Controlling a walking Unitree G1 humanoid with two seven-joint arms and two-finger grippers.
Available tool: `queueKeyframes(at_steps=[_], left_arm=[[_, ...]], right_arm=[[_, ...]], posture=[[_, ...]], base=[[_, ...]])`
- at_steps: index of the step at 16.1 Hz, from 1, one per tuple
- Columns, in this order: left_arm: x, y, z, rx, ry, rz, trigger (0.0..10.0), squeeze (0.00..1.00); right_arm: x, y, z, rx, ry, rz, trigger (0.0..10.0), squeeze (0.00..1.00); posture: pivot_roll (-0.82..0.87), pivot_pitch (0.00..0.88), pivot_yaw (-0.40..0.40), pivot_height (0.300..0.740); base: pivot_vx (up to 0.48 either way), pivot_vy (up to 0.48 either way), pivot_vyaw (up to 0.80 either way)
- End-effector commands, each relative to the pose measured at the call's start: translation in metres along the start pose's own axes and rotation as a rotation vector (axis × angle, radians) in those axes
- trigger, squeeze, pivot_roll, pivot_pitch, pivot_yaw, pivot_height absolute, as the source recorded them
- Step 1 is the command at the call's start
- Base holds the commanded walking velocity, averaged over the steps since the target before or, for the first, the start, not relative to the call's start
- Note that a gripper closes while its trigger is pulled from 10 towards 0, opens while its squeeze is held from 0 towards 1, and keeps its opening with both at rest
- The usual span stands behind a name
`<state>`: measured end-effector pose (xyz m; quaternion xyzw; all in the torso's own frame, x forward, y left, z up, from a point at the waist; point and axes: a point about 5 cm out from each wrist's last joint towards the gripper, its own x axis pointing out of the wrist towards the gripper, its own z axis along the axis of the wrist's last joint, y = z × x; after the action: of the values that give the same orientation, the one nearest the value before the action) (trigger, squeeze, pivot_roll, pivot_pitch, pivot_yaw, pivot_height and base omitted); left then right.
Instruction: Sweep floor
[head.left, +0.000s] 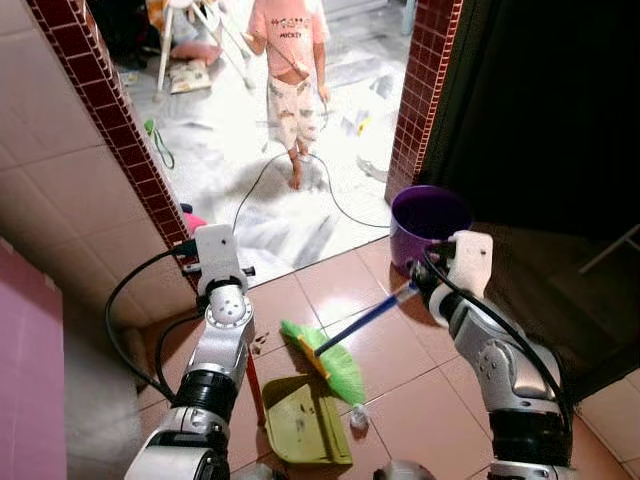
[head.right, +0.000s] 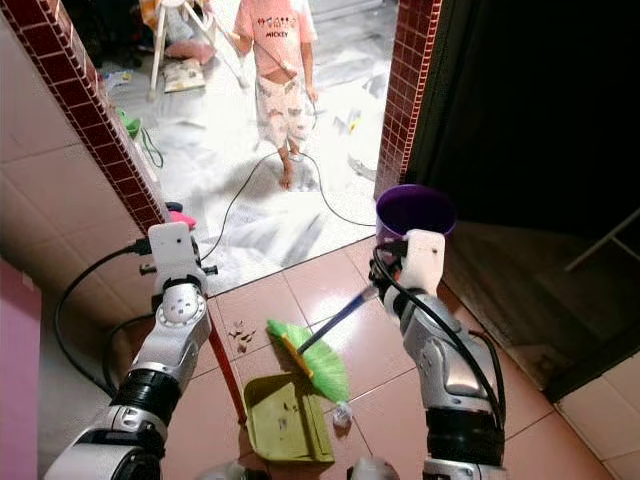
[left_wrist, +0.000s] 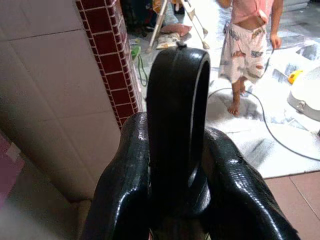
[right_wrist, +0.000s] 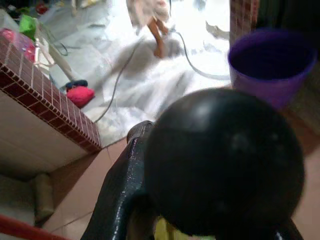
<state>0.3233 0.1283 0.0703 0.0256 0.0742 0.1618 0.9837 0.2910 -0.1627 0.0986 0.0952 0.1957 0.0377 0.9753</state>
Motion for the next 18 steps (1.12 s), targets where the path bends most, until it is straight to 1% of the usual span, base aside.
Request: queueKeyframes(at_steps=[1, 2, 4, 6, 7, 8, 9, 10, 11, 13, 15, 16, 17, 18], left_arm=[[-0.001, 0.002, -0.007, 0.051, 0.011, 0.014, 10.0, 0.0], [-0.002, 0.0, -0.007, 0.052, 0.014, 0.01, 10.0, 0.0], [-0.003, -0.003, -0.01, 0.065, 0.018, -0.011, 10.0, 0.0], [-0.004, -0.003, -0.011, 0.07, 0.02, -0.02, 10.0, 0.0], [-0.004, -0.003, -0.014, 0.073, 0.039, -0.028, 10.0, 0.0], [-0.004, -0.003, -0.015, 0.074, 0.054, -0.034, 10.0, 0.0], [-0.005, -0.003, -0.017, 0.067, 0.074, -0.043, 10.0, 0.0], [-0.006, -0.003, -0.017, 0.066, 0.067, -0.046, 10.0, 0.0], [-0.007, -0.004, -0.018, 0.072, 0.059, -0.047, 10.0, 0.0], [-0.007, -0.003, -0.021, 0.074, 0.076, -0.043, 10.0, 0.0], [-0.008, -0.001, -0.023, 0.08, 0.092, -0.037, 10.0, 0.0], [-0.008, -0.001, -0.024, 0.08, 0.102, -0.038, 10.0, 0.0], [-0.008, -0.001, -0.025, 0.076, 0.11, -0.038, 10.0, 0.0], [-0.009, -0.002, -0.027, 0.072, 0.136, -0.034, 10.0, 0.0]], right_arm=[[0.0, -0.004, 0.016, -0.075, -0.092, -0.015, 10.0, 0.0], [-0.001, -0.005, 0.019, -0.087, -0.112, -0.014, 10.0, 0.0], [-0.003, -0.01, 0.024, -0.178, -0.136, -0.009, 10.0, 0.0], [-0.004, -0.017, 0.026, -0.215, -0.141, -0.016, 10.0, 0.0], [-0.003, -0.025, 0.022, -0.25, -0.092, -0.008, 10.0, 0.0], [-0.003, -0.027, 0.019, -0.262, -0.054, 0.003, 10.0, 0.0], [-0.004, -0.027, 0.006, -0.273, 0.052, 0.055, 10.0, 0.0], [-0.008, -0.024, -0.004, -0.269, 0.127, 0.121, 10.0, 0.0], [-0.016, -0.018, -0.017, -0.261, 0.206, 0.22, 10.0, 0.0], [-0.026, -0.013, -0.027, -0.25, 0.277, 0.327, 10.0, 0.0], [-0.034, -0.01, -0.031, -0.225, 0.325, 0.406, 10.0, 0.0], [-0.036, -0.006, -0.029, -0.175, 0.338, 0.439, 10.0, 0.0], [-0.037, -0.003, -0.028, -0.148, 0.344, 0.456, 10.0, 0.0], [-0.036, 0.003, -0.025, -0.075, 0.343, 0.472, 10.0, 0.0]], posture=[[-0.18, 0.0, 0.077, 0.74], [-0.18, 0.0, 0.075, 0.74], [-0.18, 0.0, 0.074, 0.74], [-0.18, 0.0, 0.075, 0.74], [-0.19, 0.0, 0.078, 0.74], [-0.19, 0.0, 0.078, 0.74], [-0.19, 0.0, 0.081, 0.74], [-0.19, 0.0, 0.079, 0.74], [-0.19, 0.0, 0.077, 0.74], [-0.19, 0.0, 0.077, 0.74], [-0.19, 0.0, 0.079, 0.74], [-0.19, 0.0, 0.078, 0.74], [-0.19, 0.0, 0.079, 0.74], [-0.19, 0.0, 0.081, 0.74]], base=[[0.0, 0.0, 0.0], [0.0, 0.0, 0.0], [0.0, 0.0, 0.0], [0.0, 0.0, 0.0], [0.0, 0.0, 0.0], [0.0, 0.0, 0.0], [0.0, 0.0, 0.0], [0.0, 0.0, 0.0], [0.0, 0.0, 0.0], [0.0, 0.0, 0.0], [0.0, 0.0, 0.0], [0.0, 0.0, 0.0], [0.0, 0.0, 0.0], [0.0, 0.0, 0.0]])
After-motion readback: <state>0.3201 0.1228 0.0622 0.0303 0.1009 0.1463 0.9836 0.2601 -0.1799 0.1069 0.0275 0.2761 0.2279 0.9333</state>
